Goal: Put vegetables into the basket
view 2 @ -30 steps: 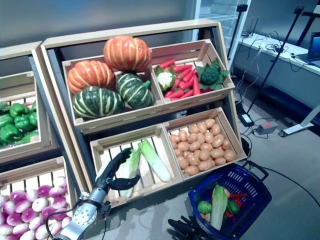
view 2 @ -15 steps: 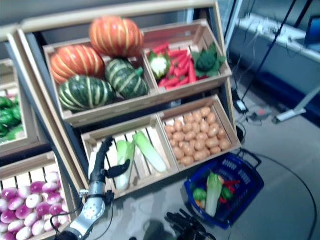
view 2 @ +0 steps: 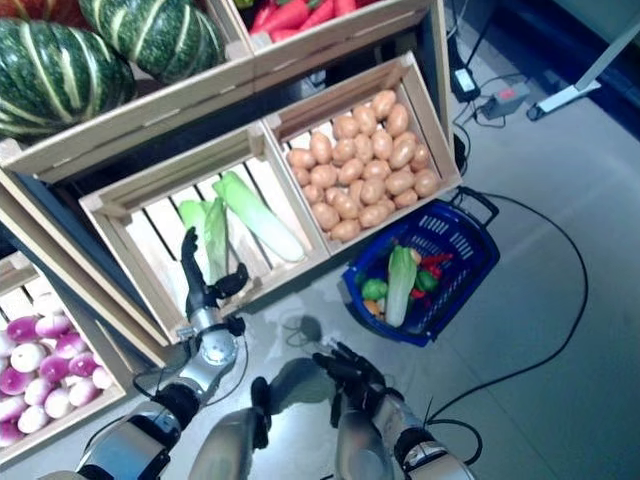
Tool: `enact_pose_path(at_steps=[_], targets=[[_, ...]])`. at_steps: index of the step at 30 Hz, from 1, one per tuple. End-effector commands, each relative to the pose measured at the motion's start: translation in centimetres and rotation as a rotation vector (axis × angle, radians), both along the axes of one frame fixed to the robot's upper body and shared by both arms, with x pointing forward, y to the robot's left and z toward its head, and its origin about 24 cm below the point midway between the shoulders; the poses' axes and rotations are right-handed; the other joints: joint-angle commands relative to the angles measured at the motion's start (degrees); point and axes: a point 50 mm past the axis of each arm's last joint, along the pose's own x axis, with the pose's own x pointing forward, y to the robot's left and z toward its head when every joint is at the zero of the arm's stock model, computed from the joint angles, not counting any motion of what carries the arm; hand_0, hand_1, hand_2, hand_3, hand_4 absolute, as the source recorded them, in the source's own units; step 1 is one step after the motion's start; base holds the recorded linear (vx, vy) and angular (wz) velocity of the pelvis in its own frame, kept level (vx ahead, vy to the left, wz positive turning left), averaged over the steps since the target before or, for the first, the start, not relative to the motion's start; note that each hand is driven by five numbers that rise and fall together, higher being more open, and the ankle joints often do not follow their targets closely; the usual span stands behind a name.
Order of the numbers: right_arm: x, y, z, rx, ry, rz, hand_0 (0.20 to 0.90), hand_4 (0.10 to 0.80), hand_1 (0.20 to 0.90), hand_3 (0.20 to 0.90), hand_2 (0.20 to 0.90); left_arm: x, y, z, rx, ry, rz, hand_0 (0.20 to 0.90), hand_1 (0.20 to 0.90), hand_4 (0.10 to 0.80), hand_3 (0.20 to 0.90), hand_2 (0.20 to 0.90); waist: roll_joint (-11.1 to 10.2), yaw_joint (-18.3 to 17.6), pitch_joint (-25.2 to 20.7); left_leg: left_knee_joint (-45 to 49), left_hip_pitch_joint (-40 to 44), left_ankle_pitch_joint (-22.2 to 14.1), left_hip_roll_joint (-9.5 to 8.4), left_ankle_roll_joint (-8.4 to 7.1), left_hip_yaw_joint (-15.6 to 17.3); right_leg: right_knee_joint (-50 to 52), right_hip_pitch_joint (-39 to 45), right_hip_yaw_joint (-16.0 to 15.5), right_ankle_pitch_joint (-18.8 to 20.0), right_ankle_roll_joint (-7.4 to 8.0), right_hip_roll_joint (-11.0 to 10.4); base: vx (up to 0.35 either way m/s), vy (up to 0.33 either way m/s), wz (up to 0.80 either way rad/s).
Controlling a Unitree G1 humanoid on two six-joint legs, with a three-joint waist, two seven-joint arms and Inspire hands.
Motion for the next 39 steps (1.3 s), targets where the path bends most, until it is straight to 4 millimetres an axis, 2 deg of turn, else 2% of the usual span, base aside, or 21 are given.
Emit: enact_pose_path(at_steps=[1,7,11,19,21,24,29,32,39], targets=[[-1.1,1.4,-0.5,0.049,0.004,-0.009,0.9,0.8,0.9,0.9,0.9,2.1,0.0,4.5,-0.036,-0.2,0.093,0.9,0.9,0.8,0.9,0.9,-0.45,-1.33,-0.44,6.68,-4.5,-2.65,-0.42,1.21,-0.3,3.13,2.5,0.11,-4.3,-2.1,0.59,-0.067,-0.005,-0.02],[0.3,2.1,0.4,0.047,-0.035,-0.01,0.9,0.8,0.9,0.9,0.9,2.2,1.8,4.3,-0.118,-0.188,0.258,0.9,0.9,0.8,0.9,0.9,-1.09,-1.67,0.67,9.9,-6.73,-4.05,-0.53,1.59,-0.47,6.71,0.07,1.01,-5.52,-2.02,0.54,-0.037,0.003,-0.03],[1.1,2.3,1.0,0.031,-0.056,-0.003,0.9,0.8,0.9,0.9,0.9,2.2,2.7,5.1,-0.132,-0.245,0.363,0.9,0.9,0.8,0.9,0.9,-1.42,-1.65,1.23,10.94,-7.99,-4.47,-0.81,1.72,-0.63,7.98,-1.3,1.33,-5.89,-1.93,0.51,-0.042,-0.009,0.01],[2.0,2.6,1.6,0.043,-0.084,0.006,0.9,0.8,0.9,0.9,0.9,3.2,3.5,6.3,-0.142,-0.251,0.357,0.9,0.9,0.8,0.9,0.9,-1.94,-1.67,2.3,11.96,-10.06,-4.72,-0.65,1.8,-0.57,9.45,-3.75,1.82,-6.02,-1.87,1.04,-0.031,-0.013,0.02],[2.2,2.6,1.7,0.047,-0.089,0.001,0.9,0.8,0.9,0.9,0.9,3.4,3.8,6.5,-0.169,-0.248,0.351,0.9,0.9,0.8,0.9,0.9,-2.02,-1.79,2.75,13.04,-10.43,-6.1,-0.72,1.54,-0.91,10.63,-4.17,2.11,-7.11,-1.48,1.15,0.006,0.005,0.02],[2.6,2.8,2.2,0.05,-0.103,0.003,0.9,0.8,0.9,0.9,0.9,4.0,3.9,7.0,-0.225,-0.236,0.303,0.9,0.9,0.8,0.9,0.9,-2.31,-2.1,3.43,13.89,-11.62,-6.49,-0.49,1.74,-0.74,11.8,-5.57,2.37,-7.32,-1.51,1.34,-0.06,0.007,0.0],[3.2,3.1,2.7,0.054,-0.13,0.022,0.9,0.8,0.9,0.9,0.9,5.2,4.0,8.3,-0.212,-0.224,0.199,0.9,0.9,0.8,0.9,0.9,-2.76,-2.75,4.32,15.98,-13.58,-7.67,-0.18,2.27,-0.41,14.62,-8.18,3.22,-7.88,-1.49,1.66,-0.045,0.01,-0.01],[3.5,2.8,2.9,0.052,-0.136,0.021,0.9,0.8,0.9,0.9,0.9,6.0,4.6,9.6,-0.185,-0.221,0.143,0.9,0.9,0.8,0.9,0.9,-2.91,-3.16,4.85,17.4,-14.82,-8.45,-0.03,2.64,-0.15,16.3,-9.79,3.43,-8.15,-1.46,1.71,0.0,0.0,0.0],[4.2,2.4,3.7,0.067,-0.191,0.036,0.9,0.8,0.9,0.9,0.9,6.7,6.6,11.1,-0.199,-0.193,0.155,0.9,0.9,0.8,0.9,0.9,-2.8,-4.41,4.92,20.02,-18.38,-9.52,0.16,2.9,0.36,18.2,-13.42,4.02,-8.32,-1.58,2.06,0.0,0.023,-0.03]])
